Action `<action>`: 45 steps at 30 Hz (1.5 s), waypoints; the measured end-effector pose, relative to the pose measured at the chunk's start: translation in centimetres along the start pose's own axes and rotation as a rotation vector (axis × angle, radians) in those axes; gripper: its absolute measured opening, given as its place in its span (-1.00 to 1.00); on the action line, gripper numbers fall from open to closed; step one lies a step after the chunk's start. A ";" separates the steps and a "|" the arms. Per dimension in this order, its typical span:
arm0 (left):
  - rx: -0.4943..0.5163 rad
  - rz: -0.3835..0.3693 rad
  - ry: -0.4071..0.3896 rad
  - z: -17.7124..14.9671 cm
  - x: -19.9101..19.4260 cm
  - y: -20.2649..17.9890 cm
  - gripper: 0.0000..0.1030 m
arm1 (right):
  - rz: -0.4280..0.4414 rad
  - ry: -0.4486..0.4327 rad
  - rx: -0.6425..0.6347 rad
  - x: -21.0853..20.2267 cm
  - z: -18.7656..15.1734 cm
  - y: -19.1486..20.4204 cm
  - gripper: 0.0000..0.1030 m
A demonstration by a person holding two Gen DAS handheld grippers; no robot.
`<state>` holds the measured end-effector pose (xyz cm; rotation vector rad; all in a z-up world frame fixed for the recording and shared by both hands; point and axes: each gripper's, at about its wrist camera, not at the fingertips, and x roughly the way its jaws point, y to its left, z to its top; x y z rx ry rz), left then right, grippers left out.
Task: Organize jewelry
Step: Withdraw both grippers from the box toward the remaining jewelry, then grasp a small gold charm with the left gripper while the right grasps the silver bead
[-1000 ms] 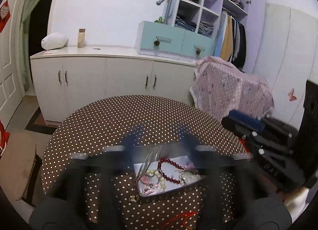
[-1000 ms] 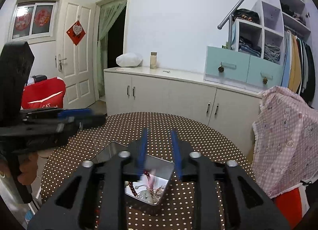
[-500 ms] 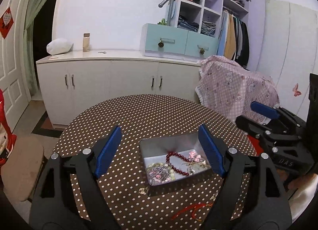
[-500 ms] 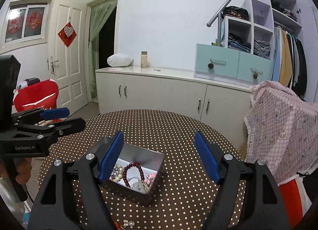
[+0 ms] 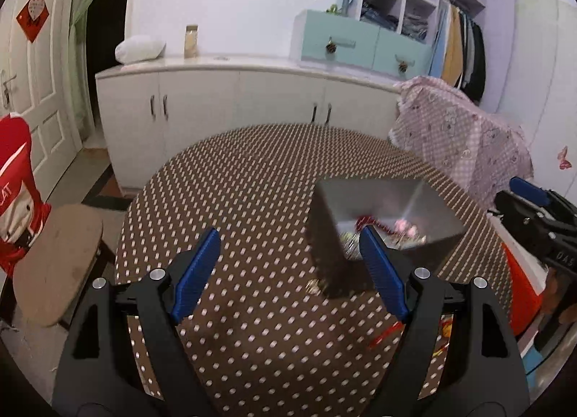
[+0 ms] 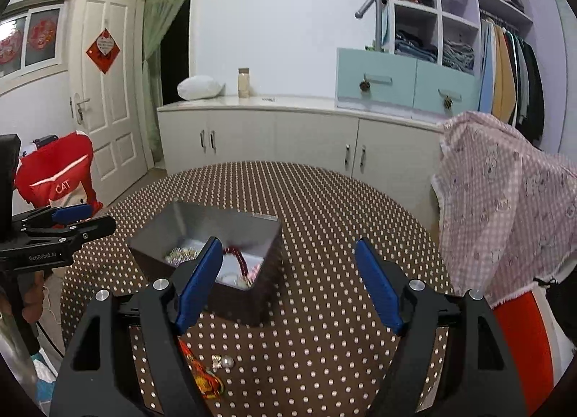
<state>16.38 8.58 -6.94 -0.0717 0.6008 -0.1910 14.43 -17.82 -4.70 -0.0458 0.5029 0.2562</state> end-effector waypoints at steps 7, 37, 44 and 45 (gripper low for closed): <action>0.035 -0.021 0.106 -1.7 2.7 0.1 0.21 | 0.006 0.100 0.000 1.9 -2.3 0.9 0.41; 0.192 -0.018 0.158 -3.6 5.3 -2.7 -0.85 | 0.021 0.185 0.025 2.7 -4.7 0.9 0.41; 0.147 -0.033 0.108 -4.4 3.2 -2.2 -0.85 | 0.070 0.183 0.036 1.5 -5.4 1.3 0.41; 0.139 -0.034 0.098 -4.5 2.8 -2.2 -0.85 | 0.076 0.183 0.030 1.3 -5.7 1.5 0.41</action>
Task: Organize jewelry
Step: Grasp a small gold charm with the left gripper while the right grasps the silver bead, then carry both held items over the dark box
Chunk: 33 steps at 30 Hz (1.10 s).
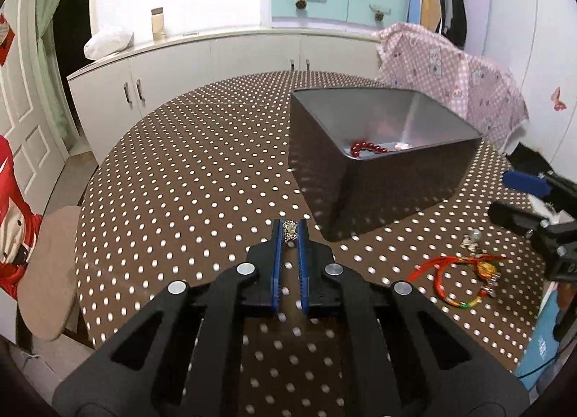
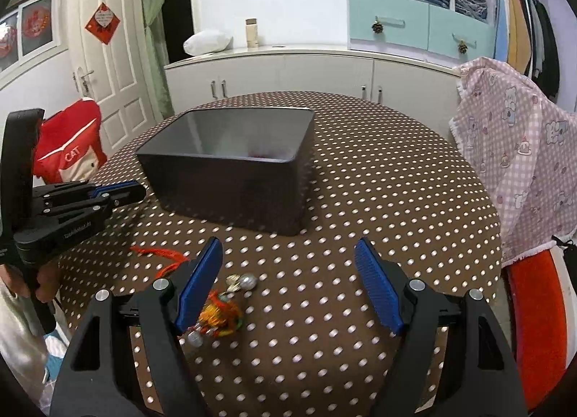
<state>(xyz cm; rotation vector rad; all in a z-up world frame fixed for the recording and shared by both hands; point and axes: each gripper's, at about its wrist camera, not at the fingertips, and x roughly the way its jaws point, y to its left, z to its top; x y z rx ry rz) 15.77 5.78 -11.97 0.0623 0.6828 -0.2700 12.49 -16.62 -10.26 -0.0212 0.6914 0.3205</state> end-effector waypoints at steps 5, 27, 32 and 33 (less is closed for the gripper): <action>-0.055 0.005 -0.047 -0.7 -1.7 -0.1 -0.85 | 0.014 0.005 0.010 0.0 -0.6 0.7 0.28; -0.129 -0.059 -0.081 -1.6 -2.7 -1.6 -0.84 | 0.041 -0.002 0.006 0.0 -0.1 0.8 -0.74; -0.117 -0.071 -0.123 -0.4 -3.3 -2.2 -0.84 | 0.051 -0.058 0.011 -1.1 1.5 0.4 -0.74; -0.112 -0.073 -0.131 -0.1 -3.4 -2.2 -0.84 | 0.053 -0.070 0.016 -1.4 1.9 0.3 -0.74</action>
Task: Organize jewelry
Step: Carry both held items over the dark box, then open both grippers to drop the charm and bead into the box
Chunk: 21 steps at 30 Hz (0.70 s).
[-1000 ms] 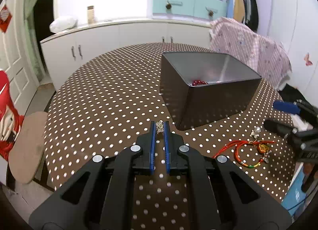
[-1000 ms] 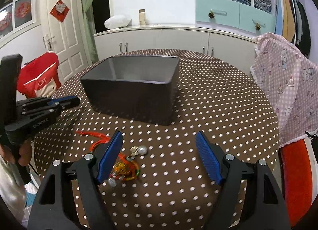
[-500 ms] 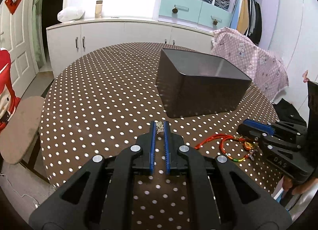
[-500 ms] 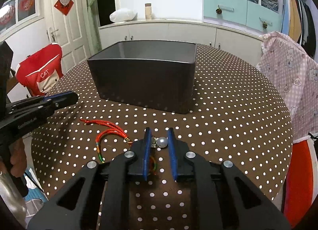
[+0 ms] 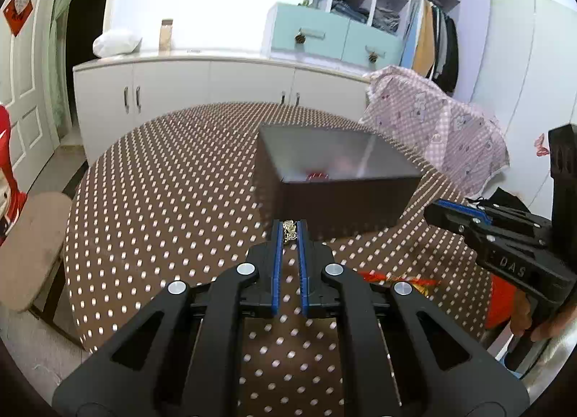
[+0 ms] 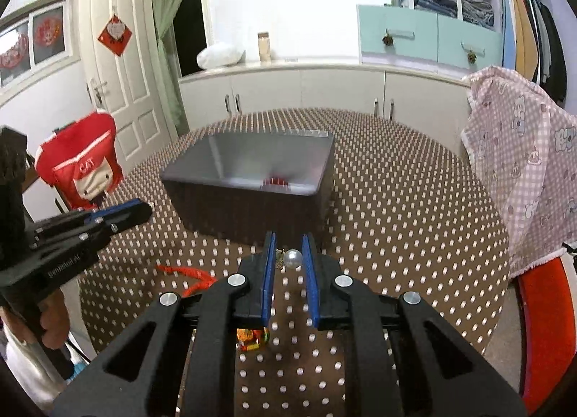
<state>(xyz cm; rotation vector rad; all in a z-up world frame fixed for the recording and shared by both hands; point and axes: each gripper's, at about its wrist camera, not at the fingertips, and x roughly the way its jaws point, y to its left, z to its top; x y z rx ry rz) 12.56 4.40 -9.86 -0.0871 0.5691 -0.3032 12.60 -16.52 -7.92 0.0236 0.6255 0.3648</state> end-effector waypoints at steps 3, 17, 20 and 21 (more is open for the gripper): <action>0.017 -0.005 -0.026 0.9 -0.2 -0.6 -0.84 | 0.000 -0.034 0.000 -0.4 1.0 0.0 -0.74; 0.046 -0.017 -0.087 3.9 0.7 -2.0 -0.84 | 0.048 -0.112 0.001 -0.1 4.7 -0.2 -0.74; 0.055 -0.024 -0.088 4.0 1.0 -2.3 -0.83 | 0.064 -0.115 -0.016 0.1 5.2 0.0 -0.70; 0.061 -0.029 -0.084 4.0 1.1 -2.3 -0.83 | 0.062 -0.118 -0.019 0.1 5.2 0.0 -0.62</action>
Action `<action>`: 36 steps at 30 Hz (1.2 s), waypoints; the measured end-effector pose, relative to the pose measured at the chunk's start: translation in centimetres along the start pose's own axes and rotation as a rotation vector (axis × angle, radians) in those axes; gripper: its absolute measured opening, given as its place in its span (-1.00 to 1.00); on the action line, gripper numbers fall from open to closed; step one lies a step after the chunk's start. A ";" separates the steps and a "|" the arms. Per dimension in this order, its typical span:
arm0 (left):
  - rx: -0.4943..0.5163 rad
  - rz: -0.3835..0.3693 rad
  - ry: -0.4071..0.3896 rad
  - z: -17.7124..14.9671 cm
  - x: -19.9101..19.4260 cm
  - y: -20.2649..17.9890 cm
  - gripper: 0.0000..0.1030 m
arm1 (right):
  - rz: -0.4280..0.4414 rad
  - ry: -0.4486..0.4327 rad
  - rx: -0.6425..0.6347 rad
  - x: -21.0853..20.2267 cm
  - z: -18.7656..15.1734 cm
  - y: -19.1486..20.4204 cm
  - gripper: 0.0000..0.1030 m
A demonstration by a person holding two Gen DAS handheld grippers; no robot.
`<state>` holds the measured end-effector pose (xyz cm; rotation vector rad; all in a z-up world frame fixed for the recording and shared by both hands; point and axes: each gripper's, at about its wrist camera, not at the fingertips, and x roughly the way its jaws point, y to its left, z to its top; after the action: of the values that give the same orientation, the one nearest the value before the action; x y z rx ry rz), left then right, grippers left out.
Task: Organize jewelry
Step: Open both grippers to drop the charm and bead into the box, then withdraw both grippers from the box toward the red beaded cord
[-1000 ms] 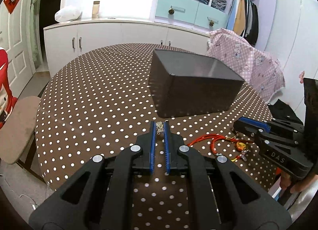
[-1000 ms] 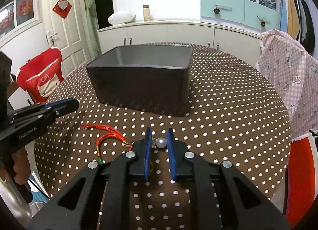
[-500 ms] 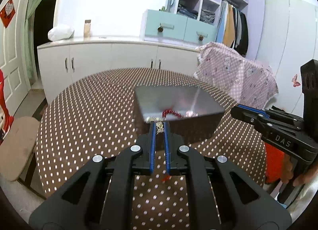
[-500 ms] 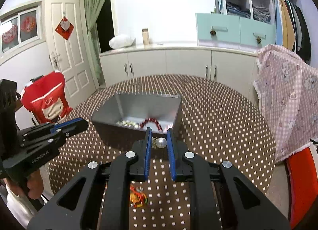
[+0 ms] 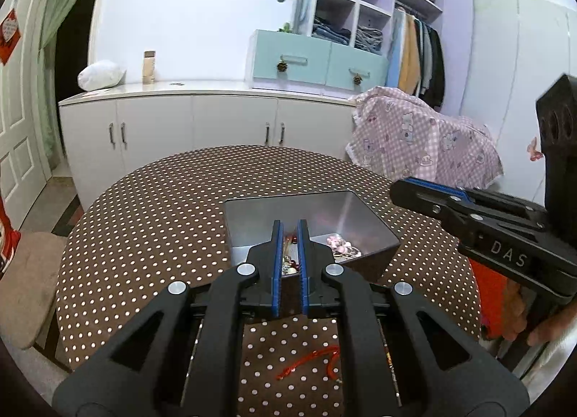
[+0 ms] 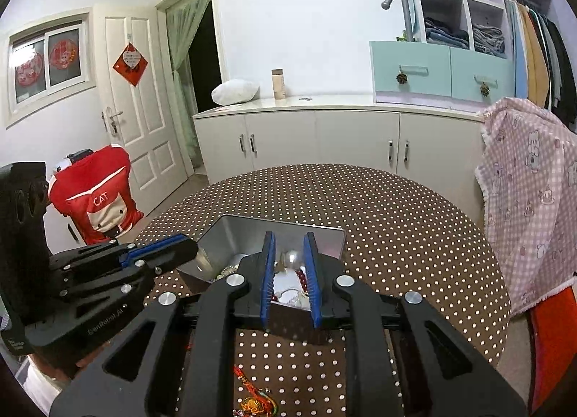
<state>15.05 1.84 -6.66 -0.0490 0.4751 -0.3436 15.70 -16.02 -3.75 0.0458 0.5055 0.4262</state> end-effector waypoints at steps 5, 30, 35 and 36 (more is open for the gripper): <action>0.016 0.021 0.022 -0.1 0.5 0.1 -0.83 | -0.055 -0.023 0.004 -0.4 -0.1 -0.6 0.28; -0.019 0.047 0.005 -2.8 -2.4 1.4 0.42 | -0.132 0.036 0.128 -2.8 -3.8 -3.0 0.29; -0.027 0.037 0.036 -4.0 -2.4 1.3 0.42 | -0.119 0.077 0.127 -2.5 -5.5 -2.0 0.29; -0.027 0.029 0.046 -4.4 -2.4 1.2 0.42 | -0.110 0.088 0.124 -2.4 -5.9 -1.6 0.29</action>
<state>11.41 3.94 -9.63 -0.0603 0.5252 -0.3106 11.60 -18.82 -8.10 0.1186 0.6177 0.2903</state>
